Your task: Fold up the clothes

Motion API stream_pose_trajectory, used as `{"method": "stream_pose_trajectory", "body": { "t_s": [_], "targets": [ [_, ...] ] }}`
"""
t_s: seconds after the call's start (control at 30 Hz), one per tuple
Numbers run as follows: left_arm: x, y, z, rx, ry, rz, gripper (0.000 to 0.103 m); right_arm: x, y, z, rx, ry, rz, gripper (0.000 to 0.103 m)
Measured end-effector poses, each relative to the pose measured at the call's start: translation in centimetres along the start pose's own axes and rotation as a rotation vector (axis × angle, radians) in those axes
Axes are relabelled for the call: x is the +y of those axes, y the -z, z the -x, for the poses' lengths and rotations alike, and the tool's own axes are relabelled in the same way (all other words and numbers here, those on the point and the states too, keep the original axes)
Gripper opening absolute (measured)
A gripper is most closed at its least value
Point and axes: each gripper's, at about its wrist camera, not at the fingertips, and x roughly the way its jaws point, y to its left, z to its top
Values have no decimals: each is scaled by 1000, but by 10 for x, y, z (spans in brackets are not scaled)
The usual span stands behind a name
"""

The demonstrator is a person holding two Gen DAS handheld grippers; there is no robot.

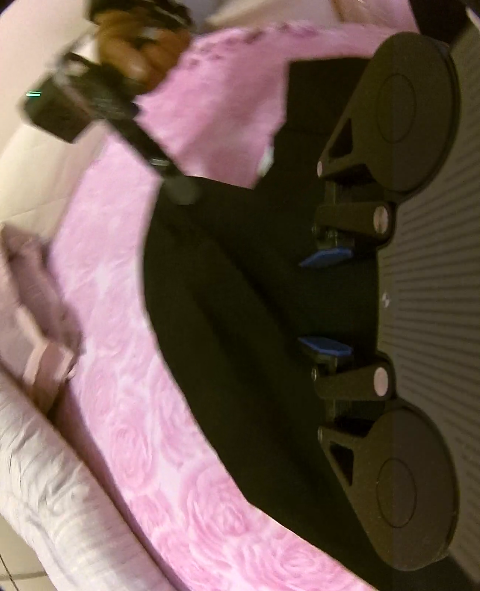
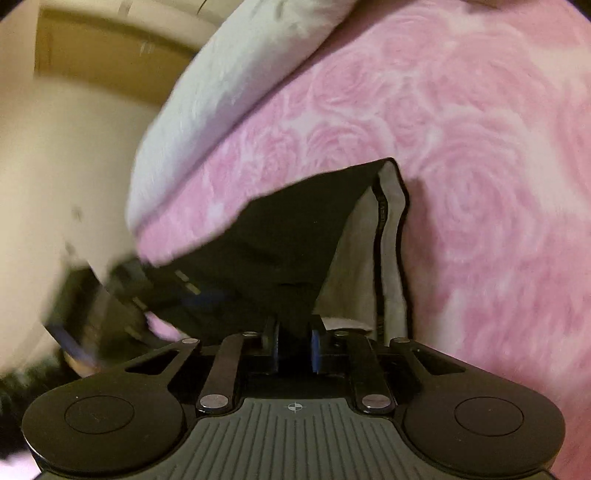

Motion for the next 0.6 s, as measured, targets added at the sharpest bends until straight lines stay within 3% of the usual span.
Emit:
{"method": "stream_pose_trajectory", "body": {
  "t_s": [0.1,0.2,0.3,0.43,0.53,0.57,0.6],
  "targets": [
    [8,6,-22,59,-96,23,37,2,1,-12,-49,-43,54,19],
    [30,13,-30,78,-182,91,35,3,0,-25,-76,-54,190,44],
    [53,13,-31,69,-211,161,35,16,0,-42,-74,28,441,60],
    [55,11,-24,45,-221,150,35,39,9,-89,58,164,837,62],
    [46,10,-17,18,-209,116,36,39,8,-112,133,190,947,61],
    [43,9,-14,10,-206,105,36,31,-1,-115,177,147,841,57],
    [40,9,-11,1,-202,94,36,23,-12,-117,221,100,726,26]
  ]
}}
